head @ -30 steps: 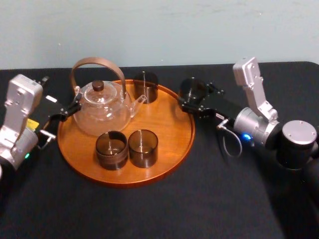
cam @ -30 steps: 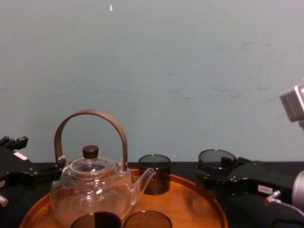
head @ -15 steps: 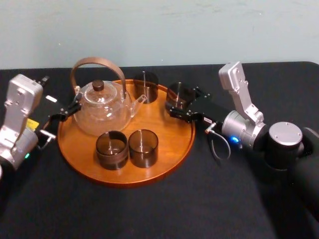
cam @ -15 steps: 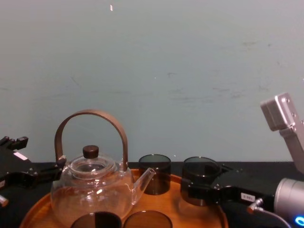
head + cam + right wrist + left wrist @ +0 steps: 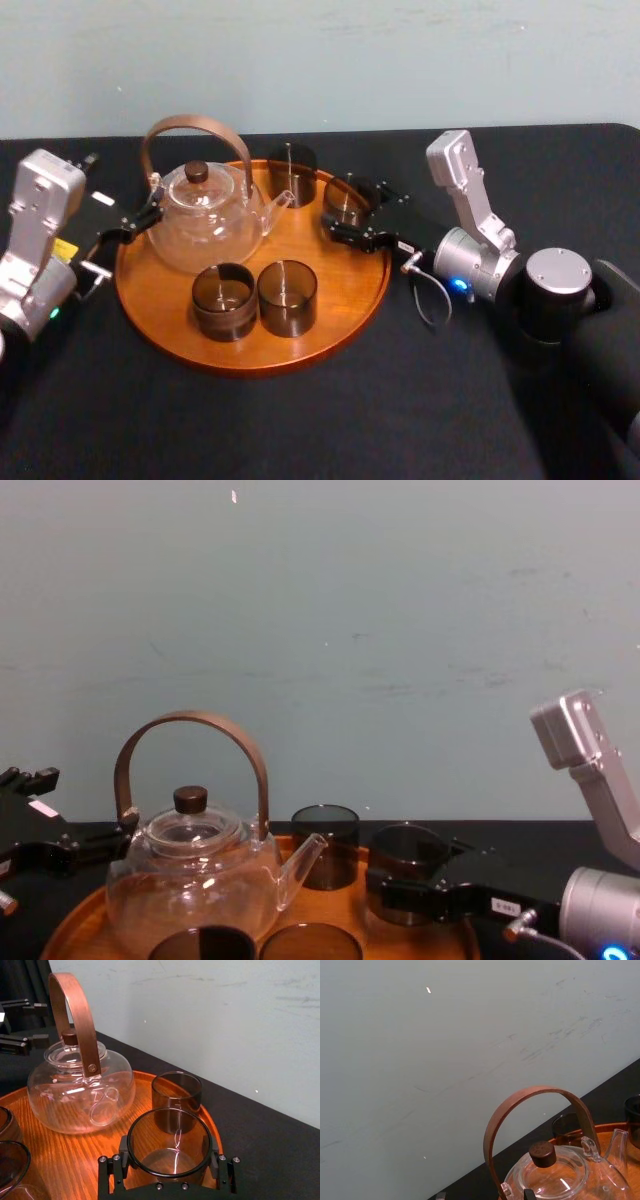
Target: Pick up the glass from the table and place it on the tray.
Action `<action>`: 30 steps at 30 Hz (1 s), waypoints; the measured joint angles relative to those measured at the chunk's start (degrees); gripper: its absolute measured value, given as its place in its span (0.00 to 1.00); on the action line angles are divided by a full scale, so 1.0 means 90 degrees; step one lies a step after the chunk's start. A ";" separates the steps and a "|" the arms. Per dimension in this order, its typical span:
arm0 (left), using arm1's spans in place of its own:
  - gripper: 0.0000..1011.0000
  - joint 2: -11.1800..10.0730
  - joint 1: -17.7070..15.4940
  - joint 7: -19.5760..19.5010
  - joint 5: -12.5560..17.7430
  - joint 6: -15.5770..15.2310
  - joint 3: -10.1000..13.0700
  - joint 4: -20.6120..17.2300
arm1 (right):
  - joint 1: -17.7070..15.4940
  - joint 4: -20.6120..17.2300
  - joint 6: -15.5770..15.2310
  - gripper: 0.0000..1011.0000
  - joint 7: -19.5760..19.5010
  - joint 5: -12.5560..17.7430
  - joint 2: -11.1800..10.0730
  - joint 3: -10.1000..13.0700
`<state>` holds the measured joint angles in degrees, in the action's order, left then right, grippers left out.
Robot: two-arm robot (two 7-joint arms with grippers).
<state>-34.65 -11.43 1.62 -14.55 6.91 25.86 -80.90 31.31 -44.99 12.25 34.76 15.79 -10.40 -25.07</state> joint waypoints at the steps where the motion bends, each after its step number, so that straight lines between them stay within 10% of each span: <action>1: 1.00 0.0000 0.0000 0.0000 0.0000 0.0000 0.0000 0.0000 | 0.0024 0.0065 0.0018 0.90 0.0006 -0.0005 0.0028 -0.0009; 30: 1.00 0.0000 0.0000 0.0000 0.0000 0.0000 0.0000 0.0000 | 0.0177 0.0466 0.0072 0.90 0.0032 -0.0082 0.0182 -0.0023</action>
<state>-34.65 -11.43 1.62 -14.55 6.91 25.86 -80.90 32.90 -40.79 12.89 35.05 15.06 -8.76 -25.28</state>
